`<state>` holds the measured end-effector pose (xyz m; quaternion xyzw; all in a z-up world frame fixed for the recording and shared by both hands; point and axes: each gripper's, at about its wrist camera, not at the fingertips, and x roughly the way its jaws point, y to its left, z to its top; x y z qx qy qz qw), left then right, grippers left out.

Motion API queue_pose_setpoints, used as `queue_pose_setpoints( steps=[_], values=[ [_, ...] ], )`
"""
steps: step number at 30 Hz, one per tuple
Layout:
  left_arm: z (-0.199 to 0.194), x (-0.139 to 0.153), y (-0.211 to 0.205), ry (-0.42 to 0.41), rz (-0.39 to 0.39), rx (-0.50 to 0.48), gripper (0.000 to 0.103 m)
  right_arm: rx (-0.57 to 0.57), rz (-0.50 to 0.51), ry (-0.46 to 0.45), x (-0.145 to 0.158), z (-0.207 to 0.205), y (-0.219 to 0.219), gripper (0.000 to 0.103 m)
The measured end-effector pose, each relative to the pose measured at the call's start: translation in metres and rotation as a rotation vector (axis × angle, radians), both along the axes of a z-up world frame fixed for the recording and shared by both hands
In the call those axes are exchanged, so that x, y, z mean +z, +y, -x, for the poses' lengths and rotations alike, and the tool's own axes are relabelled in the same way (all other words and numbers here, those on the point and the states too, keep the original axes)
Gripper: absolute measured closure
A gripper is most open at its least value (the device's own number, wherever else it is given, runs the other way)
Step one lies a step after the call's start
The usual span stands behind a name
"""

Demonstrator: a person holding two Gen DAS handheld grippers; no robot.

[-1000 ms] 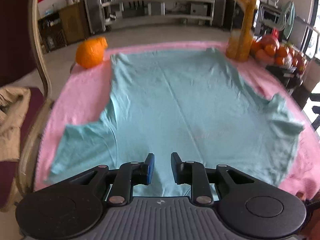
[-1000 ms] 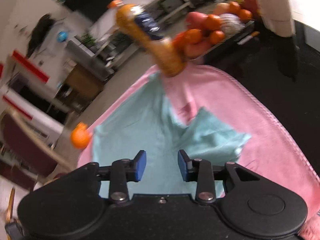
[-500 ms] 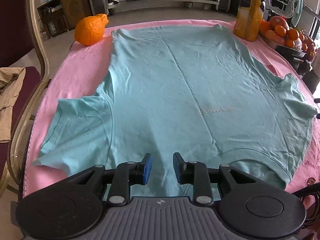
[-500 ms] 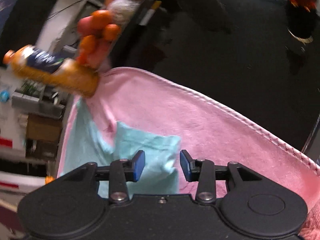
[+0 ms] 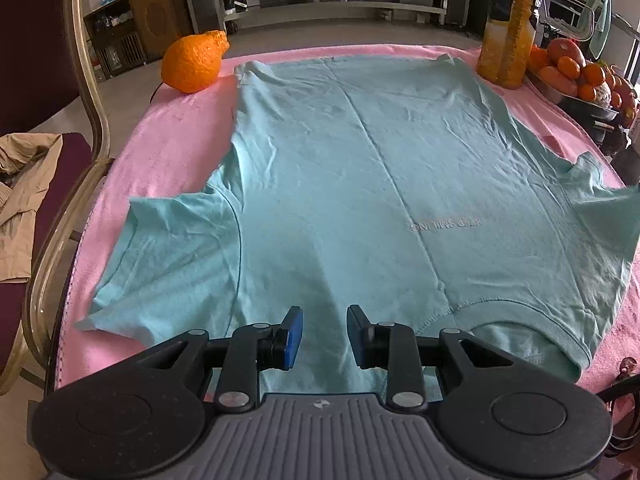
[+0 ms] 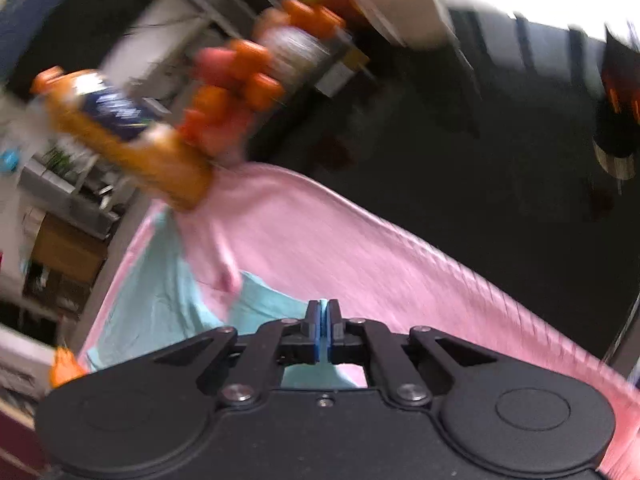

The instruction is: Fold clothes

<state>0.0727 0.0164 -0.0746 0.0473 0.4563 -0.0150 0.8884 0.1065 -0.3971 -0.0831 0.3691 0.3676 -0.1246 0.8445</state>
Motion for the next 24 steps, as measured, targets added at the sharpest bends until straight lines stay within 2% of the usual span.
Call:
queue_pose_setpoints(
  steps=[5,8,10,13,17,19,22,23,24],
  values=[
    [0.002,0.001,0.0,-0.016,-0.016,0.002,0.074,0.281,0.228,-0.161,0.032,0.006,0.066,0.1],
    [0.002,0.001,0.001,-0.025,-0.026,0.003,0.074,0.554,0.434,-0.248,0.042,0.015,0.127,0.1],
    [0.003,0.001,0.002,-0.028,-0.033,0.006,0.074,0.773,0.604,-0.269,0.038,0.024,0.173,0.1],
    [0.003,0.001,0.004,-0.028,-0.034,0.013,0.074,1.048,0.746,-0.205,0.015,0.038,0.216,0.1],
    [0.004,0.002,0.005,-0.032,-0.03,0.016,0.074,1.102,0.731,-0.13,0.012,0.039,0.218,0.077],
    [0.004,0.002,0.004,-0.033,-0.031,0.014,0.074,0.974,0.598,-0.158,0.028,0.029,0.19,0.072],
    [0.003,0.0,0.002,-0.03,-0.037,0.011,0.074,0.7,0.414,-0.131,0.038,0.01,0.138,0.074],
    [0.003,0.0,0.002,-0.027,-0.039,0.011,0.074,0.621,0.359,-0.112,0.038,0.004,0.122,0.087],
    [0.003,-0.001,0.001,-0.025,-0.04,0.011,0.074,0.58,0.321,-0.064,0.032,-0.001,0.113,0.094]
  ],
)
